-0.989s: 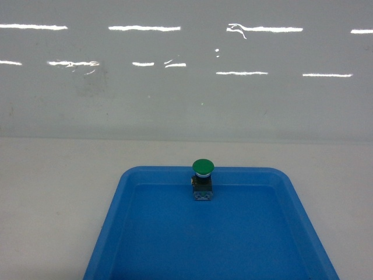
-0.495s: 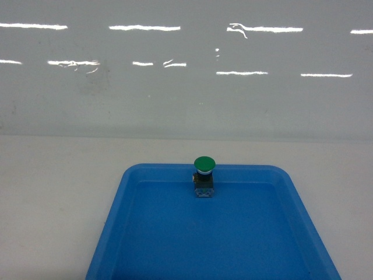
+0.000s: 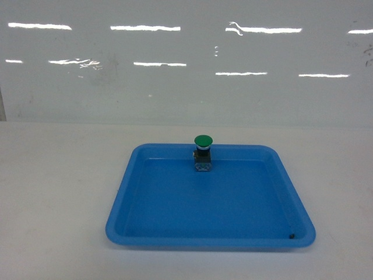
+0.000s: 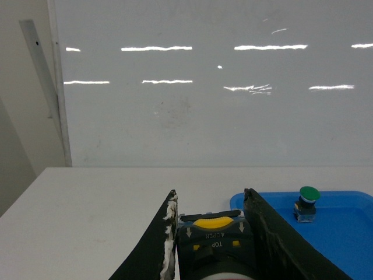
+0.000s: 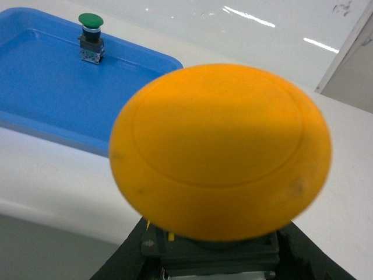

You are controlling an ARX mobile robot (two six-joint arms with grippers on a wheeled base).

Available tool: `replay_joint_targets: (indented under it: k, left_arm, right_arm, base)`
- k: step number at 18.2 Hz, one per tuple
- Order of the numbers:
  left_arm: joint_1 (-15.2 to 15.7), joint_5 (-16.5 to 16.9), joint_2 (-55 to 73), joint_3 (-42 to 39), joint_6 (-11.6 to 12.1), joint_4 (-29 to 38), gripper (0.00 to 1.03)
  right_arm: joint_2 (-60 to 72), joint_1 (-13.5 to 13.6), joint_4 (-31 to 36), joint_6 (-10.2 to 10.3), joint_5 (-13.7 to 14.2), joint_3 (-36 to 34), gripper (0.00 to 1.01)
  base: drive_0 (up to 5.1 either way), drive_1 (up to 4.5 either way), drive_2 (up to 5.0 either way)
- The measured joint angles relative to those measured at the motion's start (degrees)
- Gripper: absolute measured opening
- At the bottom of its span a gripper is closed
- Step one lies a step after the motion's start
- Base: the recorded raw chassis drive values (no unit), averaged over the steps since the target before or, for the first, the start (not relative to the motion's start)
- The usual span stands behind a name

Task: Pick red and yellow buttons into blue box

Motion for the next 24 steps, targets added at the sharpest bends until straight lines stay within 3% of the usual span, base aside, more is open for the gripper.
replay_joint_targets:
  k: [24]
  left_arm:
    - [0.00, 0.00, 0.00, 0.00, 0.00, 0.04, 0.28]
  right_arm:
    - [0.00, 0.00, -0.07, 0.00, 0.00, -0.02, 0.34]
  base:
    - [4.9, -2.81, -2.0]
